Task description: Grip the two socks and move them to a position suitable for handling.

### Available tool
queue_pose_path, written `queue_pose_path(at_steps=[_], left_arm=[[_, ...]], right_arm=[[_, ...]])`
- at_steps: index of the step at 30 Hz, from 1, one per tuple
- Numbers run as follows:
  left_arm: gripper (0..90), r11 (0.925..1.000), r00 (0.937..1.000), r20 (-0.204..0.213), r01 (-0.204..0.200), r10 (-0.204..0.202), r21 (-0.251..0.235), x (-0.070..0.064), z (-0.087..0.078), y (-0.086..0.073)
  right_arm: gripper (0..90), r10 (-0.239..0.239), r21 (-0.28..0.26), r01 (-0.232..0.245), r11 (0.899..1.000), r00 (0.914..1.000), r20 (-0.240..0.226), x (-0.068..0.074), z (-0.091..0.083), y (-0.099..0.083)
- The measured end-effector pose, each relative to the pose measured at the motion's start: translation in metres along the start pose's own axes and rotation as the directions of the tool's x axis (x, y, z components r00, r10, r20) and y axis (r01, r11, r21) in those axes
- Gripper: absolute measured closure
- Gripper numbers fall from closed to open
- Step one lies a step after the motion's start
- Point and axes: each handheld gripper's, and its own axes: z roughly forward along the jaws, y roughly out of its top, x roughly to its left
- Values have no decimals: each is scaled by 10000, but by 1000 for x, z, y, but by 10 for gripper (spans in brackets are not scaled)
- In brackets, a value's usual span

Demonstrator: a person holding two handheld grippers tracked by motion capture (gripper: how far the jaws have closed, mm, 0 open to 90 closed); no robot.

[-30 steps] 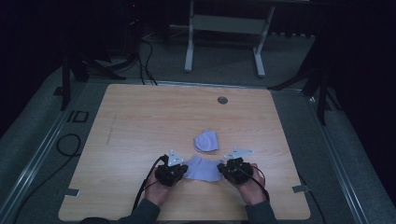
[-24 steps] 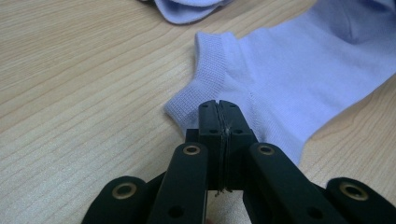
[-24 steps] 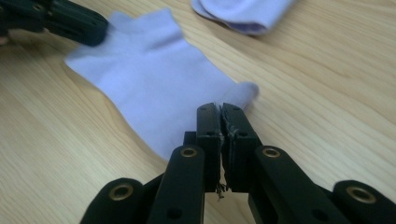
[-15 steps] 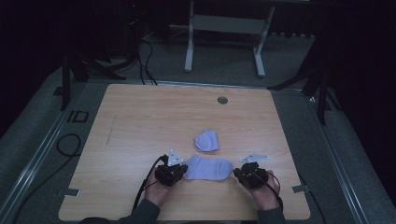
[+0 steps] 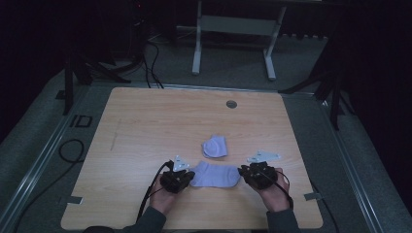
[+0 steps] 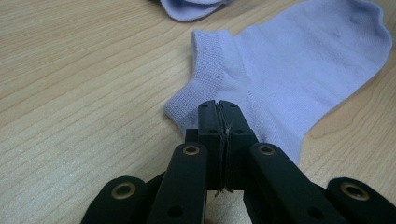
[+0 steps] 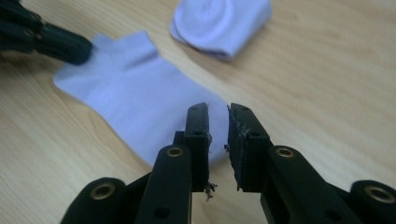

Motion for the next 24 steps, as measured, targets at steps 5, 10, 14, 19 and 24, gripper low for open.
queue_pose_path(at_steps=[5,10,14,19,24], left_arm=[[882,9999,10000,28,93,-93,-45,2,-1,-1],[851,9998,9998,-10,207,-208,-54,3,-2,0],[827,9997,9998,-99,163,-165,-179,3,-5,0],[793,9992,9987,-495,-94,74,-400,5,-10,3],[773,9990,9963,-850,41,-78,-437,13,-13,3]], right_arm=[[773,-397,-279,395,9988,9992,-56,6,1,19],[760,-706,-579,696,9959,9974,-142,13,1,36],[720,-848,-444,836,9955,9961,-244,14,14,47],[698,-1009,-302,1000,9945,9944,-311,19,31,54],[640,-1236,-336,1227,9919,9920,-268,20,38,61]])
